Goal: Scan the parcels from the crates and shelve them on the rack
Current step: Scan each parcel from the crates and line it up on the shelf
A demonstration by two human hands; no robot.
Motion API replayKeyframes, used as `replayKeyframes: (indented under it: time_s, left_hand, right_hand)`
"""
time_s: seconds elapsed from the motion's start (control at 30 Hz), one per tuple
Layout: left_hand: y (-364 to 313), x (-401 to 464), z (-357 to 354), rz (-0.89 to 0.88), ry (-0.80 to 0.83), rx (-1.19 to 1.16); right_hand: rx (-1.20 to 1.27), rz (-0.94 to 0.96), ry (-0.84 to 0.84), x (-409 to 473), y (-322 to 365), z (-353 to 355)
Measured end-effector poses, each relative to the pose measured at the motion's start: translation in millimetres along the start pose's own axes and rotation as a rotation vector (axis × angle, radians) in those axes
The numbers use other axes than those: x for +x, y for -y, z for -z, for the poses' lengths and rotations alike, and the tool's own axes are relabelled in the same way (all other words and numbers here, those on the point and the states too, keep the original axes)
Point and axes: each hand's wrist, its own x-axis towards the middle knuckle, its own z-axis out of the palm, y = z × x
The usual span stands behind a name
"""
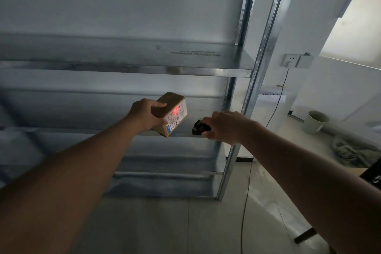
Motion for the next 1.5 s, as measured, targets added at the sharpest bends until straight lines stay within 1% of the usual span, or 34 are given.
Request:
replayKeyframes:
  time_s: [0.37, 0.47, 0.53, 0.7, 0.8, 0.87, 0.97, 1.07, 1.2, 1.37, 1.43, 1.5]
  left_hand:
    - [-8.0, 2.9, 2.9, 0.025, -0.017, -0.013]
    - [-9.9, 4.1, 3.6, 0.03, -0.012, -0.02]
    - [-9.7, 5.5, 3.3, 0.034, -0.015, -0.042]
    - [-8.3, 5.6, 6.1, 0.078, -0.063, -0.174]
    - [-6.3, 1.6, 11.3, 0.102, -0.076, -0.247]
    - [-3.6, -1.7, 15.8, 0.132, -0.098, -0.327]
    - [-1.4, -7.9, 22.5, 0.16, -0.126, -0.479]
    - [-1.5, -16.8, 27.6, 0.162, -0.156, -0.64]
    - [5.4, -28.6, 42.7, 0.16, -0.2, -0.758]
    - [35.3, -45.4, 82.2, 0.161, -0.265, -0.827]
    - [54.2, -52.0, 102.3, 0.163, -0.286, -0.843]
    - [78.3, -58.5, 123.1, 0.163, -0.295, -0.845]
  right_hand:
    - [-0.021, 0.006, 0.024, 1.3, -4.5, 1.7]
    - [0.007, -0.003, 0.028, 2.4, -5.6, 1.6]
    - [0.123, -0.011, 0.026, 3.7, -6.5, 0.7]
    - [0.617, -0.095, -0.061, 14.5, -6.8, -7.2]
    - [0.791, -0.141, -0.134, 22.2, -2.6, -5.5]
    - [0.906, -0.174, -0.169, 27.6, 1.2, -3.0]
    - [1.189, -0.236, -0.212, 35.6, 10.0, -1.2]
    - [1.428, -0.228, -0.267, 44.5, 25.2, 7.3]
    - [1.529, -0.131, -0.348, 63.8, 52.8, 32.5]
    - [1.622, -0.058, -0.355, 98.1, 106.2, 66.0]
    - [1.624, -0.035, -0.375, 112.8, 133.7, 75.8]
    - [1.594, -0.007, -0.434, 126.8, 166.6, 84.9]
